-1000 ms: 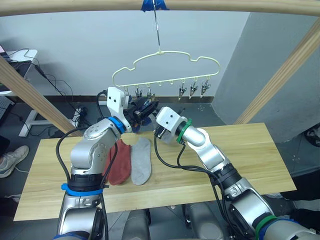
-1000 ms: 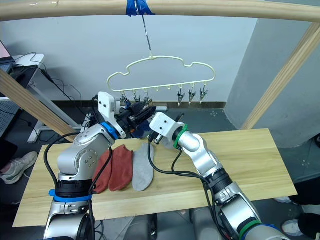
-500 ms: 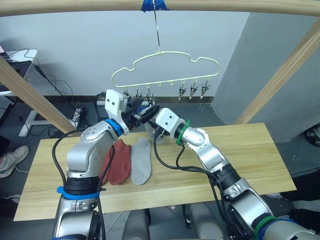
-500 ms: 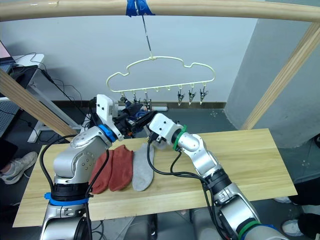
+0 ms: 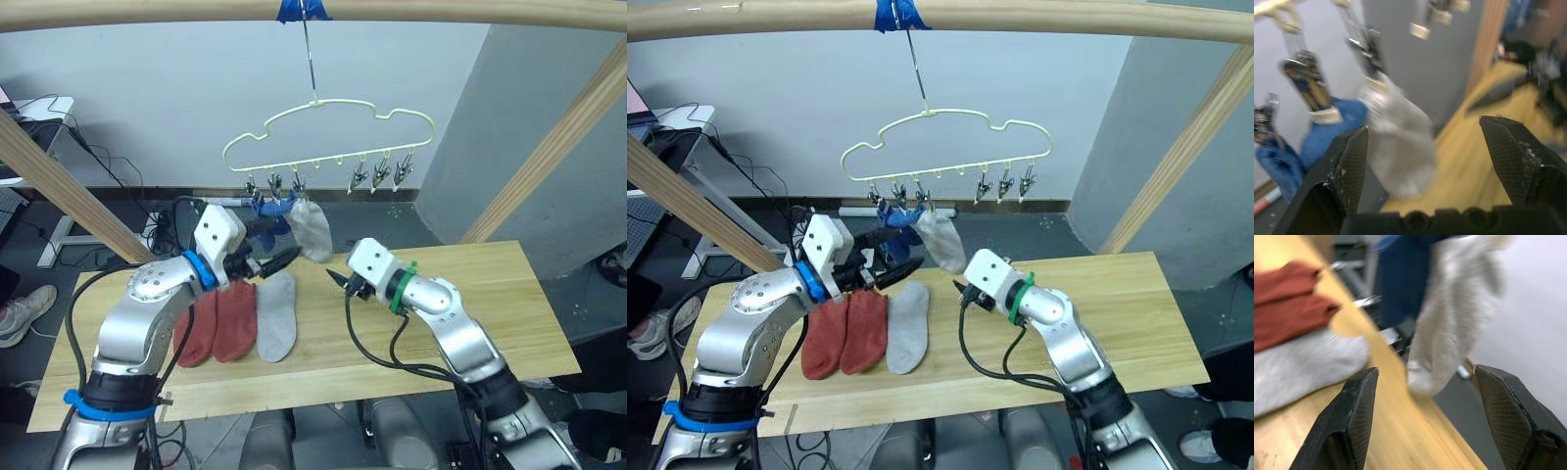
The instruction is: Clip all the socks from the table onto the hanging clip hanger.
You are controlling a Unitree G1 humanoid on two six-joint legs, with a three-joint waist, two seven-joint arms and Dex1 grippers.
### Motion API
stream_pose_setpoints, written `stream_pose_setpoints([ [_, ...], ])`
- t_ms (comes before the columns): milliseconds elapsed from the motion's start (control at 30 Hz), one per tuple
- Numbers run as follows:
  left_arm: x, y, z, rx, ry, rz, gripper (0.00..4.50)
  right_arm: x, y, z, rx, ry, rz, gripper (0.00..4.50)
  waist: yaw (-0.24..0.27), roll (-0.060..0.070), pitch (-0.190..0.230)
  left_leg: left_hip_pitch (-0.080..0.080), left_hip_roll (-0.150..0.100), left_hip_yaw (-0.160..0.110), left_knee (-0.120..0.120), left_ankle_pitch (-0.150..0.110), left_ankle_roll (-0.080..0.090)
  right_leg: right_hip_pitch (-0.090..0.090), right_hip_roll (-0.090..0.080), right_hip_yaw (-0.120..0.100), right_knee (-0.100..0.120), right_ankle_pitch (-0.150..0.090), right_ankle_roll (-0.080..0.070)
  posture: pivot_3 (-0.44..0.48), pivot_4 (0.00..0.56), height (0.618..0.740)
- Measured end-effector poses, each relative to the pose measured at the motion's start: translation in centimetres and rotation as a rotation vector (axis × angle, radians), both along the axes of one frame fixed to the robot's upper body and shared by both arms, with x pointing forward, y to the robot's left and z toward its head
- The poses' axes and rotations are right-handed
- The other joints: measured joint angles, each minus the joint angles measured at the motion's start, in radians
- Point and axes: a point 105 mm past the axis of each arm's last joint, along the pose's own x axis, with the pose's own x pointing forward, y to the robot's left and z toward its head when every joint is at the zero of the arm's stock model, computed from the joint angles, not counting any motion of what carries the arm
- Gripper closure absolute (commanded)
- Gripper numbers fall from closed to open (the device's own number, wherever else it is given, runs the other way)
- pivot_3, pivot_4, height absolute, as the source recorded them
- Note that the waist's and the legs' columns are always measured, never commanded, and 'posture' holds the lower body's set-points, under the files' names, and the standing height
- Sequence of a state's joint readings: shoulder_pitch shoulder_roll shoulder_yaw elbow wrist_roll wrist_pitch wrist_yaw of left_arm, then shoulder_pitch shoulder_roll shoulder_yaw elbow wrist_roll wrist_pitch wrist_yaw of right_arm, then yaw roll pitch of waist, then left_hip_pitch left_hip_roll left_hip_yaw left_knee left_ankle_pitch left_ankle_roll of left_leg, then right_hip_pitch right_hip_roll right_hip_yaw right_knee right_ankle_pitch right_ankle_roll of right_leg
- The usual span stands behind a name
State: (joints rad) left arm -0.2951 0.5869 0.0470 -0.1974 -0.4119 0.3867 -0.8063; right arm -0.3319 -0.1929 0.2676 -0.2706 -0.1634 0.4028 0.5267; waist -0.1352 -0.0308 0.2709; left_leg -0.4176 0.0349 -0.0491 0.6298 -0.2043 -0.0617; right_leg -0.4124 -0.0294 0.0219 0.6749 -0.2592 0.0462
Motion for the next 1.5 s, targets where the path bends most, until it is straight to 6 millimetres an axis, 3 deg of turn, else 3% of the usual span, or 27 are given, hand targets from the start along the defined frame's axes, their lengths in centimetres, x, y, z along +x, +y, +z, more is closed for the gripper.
stream_pose_setpoints([
  [133,-0.8,-0.2,0.2,0.024,-0.015,-0.064,0.50,0.1,-0.6,3.5,0.175,-0.026,-0.072,1.26,-0.003,0.000,0.000,0.001,0.000,0.000,0.000,0.001,-0.001,0.000,0.000,0.000,0.001,0.000,0.000,-0.198,0.203,0.740],
  [233,-1.0,-0.4,0.2,0.029,-0.021,-0.090,0.50,0.7,-0.6,5.3,0.258,-0.029,-0.109,1.85,-0.003,0.000,0.000,0.001,0.000,0.000,0.000,0.001,-0.001,0.000,0.000,0.000,0.001,0.000,0.000,-0.196,0.199,0.740],
  [300,-1.0,-0.5,0.4,0.027,-0.033,-0.093,0.50,1.0,-0.6,5.7,0.277,-0.025,-0.126,2.51,-0.003,0.000,0.000,0.001,0.000,0.000,0.000,0.001,-0.001,0.000,0.000,0.000,0.001,0.000,0.000,-0.194,0.198,0.740],
  [567,-0.6,-0.8,0.5,0.024,-0.036,-0.097,0.50,3.3,-0.8,6.7,0.321,0.017,-0.201,2.51,-0.003,0.000,0.000,-0.001,0.000,0.000,0.000,0.001,-0.001,-0.002,0.000,0.001,0.002,0.001,-0.002,-0.187,0.201,0.740],
  [667,-0.6,-0.9,0.3,0.026,-0.033,-0.099,0.50,3.5,-0.9,6.1,0.324,0.052,-0.211,2.51,-0.003,0.000,0.000,-0.001,0.000,0.001,0.000,0.001,-0.001,-0.002,0.000,0.001,0.002,0.002,-0.003,-0.185,0.202,0.740],
  [767,-0.6,-1.0,0.3,0.027,-0.036,-0.097,0.50,3.5,-0.8,6.0,0.333,0.065,-0.204,1.98,-0.003,0.000,0.000,-0.001,0.000,0.001,0.000,0.001,-0.001,-0.002,0.000,0.001,0.002,0.002,-0.003,-0.185,0.202,0.740],
  [1100,-0.4,-1.6,0.3,0.026,-0.048,-0.108,0.50,4.0,-1.1,6.0,0.318,0.057,-0.236,1.98,-0.003,0.000,0.000,-0.001,0.000,0.001,0.000,0.001,-0.001,-0.003,0.000,0.001,0.003,0.002,-0.003,-0.194,0.202,0.740],
  [1500,-0.4,-1.8,0.2,0.029,-0.047,-0.112,0.50,5.6,0.0,7.4,0.313,0.019,-0.204,1.98,-0.004,0.000,0.000,-0.001,0.000,0.001,0.000,0.001,0.000,-0.003,0.001,0.001,0.003,0.002,-0.004,-0.186,0.205,0.740],
])
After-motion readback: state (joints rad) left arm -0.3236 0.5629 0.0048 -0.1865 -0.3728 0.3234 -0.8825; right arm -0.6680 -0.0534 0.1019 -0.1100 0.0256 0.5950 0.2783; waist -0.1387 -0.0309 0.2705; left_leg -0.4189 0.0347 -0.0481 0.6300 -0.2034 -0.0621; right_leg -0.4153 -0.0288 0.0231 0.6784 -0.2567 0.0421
